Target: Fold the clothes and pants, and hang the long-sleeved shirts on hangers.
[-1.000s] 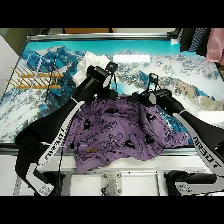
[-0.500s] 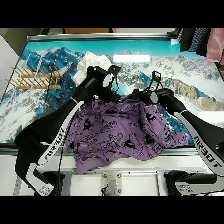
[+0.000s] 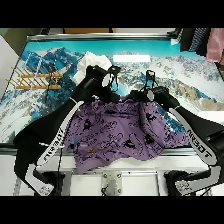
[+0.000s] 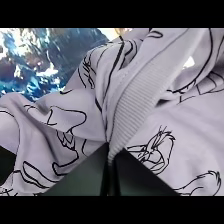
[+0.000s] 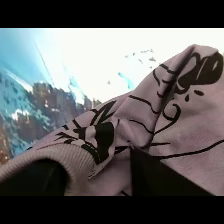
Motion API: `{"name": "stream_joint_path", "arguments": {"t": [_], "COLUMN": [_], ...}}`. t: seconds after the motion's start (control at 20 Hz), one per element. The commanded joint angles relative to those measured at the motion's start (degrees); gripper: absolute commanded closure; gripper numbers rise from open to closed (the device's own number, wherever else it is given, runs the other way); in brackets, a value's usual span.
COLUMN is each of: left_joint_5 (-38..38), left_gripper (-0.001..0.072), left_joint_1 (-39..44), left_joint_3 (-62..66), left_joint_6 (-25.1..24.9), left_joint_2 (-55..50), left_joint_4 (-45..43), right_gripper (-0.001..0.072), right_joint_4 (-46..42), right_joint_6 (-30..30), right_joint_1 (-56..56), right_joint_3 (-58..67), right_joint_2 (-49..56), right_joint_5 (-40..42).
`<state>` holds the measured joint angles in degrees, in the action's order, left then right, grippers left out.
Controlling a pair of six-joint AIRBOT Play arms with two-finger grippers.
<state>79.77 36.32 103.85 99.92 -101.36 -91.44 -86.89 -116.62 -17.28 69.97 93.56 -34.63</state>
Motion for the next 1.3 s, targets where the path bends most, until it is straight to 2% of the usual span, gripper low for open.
{"name": "stream_joint_path", "arguments": {"t": [0.0, 0.05, 0.15, 0.25, 0.35, 0.4, 0.5, 0.7, 0.9, 1.05, 1.15, 1.25], "left_joint_5": [-0.35, -0.17, 0.37, 1.01, 1.53, 1.97, 4.31, 8.74, 6.80, 0.07, -5.51, -6.97], "left_gripper": [0.0687, 0.0687, 0.0687, 0.0687, 0.0688, 0.0687, 0.0687, 0.0688, 0.0687, 0.0688, 0.0687, 0.0687], "left_joint_1": [-0.13, -0.13, -0.13, -0.33, -1.14, -1.55, -1.40, 2.27, 7.76, 8.87, 8.17, 6.01], "left_joint_3": [0.04, 0.04, 0.04, 0.04, 0.04, 0.04, 0.04, -5.81, -22.71, -30.34, -32.70, -32.37], "left_joint_6": [-0.13, -0.13, -0.42, -1.46, -1.60, -1.55, -1.51, -0.24, 4.42, 4.44, 4.04, 4.04], "left_joint_2": [1.81, 2.34, 3.15, 4.48, 7.93, 9.90, 14.08, 22.14, 30.80, 33.40, 32.94, 31.12], "left_joint_4": [-0.17, -0.46, -0.50, -0.52, 0.02, 0.17, 0.26, 0.24, 1.09, 8.48, 8.90, 9.18], "right_gripper": [0.0484, 0.0595, 0.0695, 0.0696, 0.0696, 0.0696, 0.0696, 0.0696, 0.0696, 0.0696, 0.0696, 0.0696], "right_joint_4": [-0.57, -0.79, -2.99, -3.04, -2.91, -2.91, -2.95, -3.13, -2.89, -2.97, -2.97, -3.08], "right_joint_6": [1.38, 1.38, 1.66, 9.29, 18.45, 21.11, 22.99, 18.01, 9.53, 4.04, 3.63, 3.63], "right_joint_1": [0.02, 0.04, 0.20, 1.29, 2.64, 2.97, 2.58, -0.55, -7.72, -12.79, -13.09, -13.03], "right_joint_3": [0.52, 0.55, 1.66, 5.62, 11.89, 14.78, 16.72, 15.72, 8.94, 4.00, 3.74, 3.74], "right_joint_2": [1.36, 1.40, 0.57, -2.21, -6.88, -9.77, -16.04, -26.93, -35.56, -39.28, -38.47, -36.81], "right_joint_5": [-1.33, -0.79, -1.49, -7.72, -21.84, -30.36, -42.05, -59.71, -67.52, -67.56, -66.27, -64.65]}}
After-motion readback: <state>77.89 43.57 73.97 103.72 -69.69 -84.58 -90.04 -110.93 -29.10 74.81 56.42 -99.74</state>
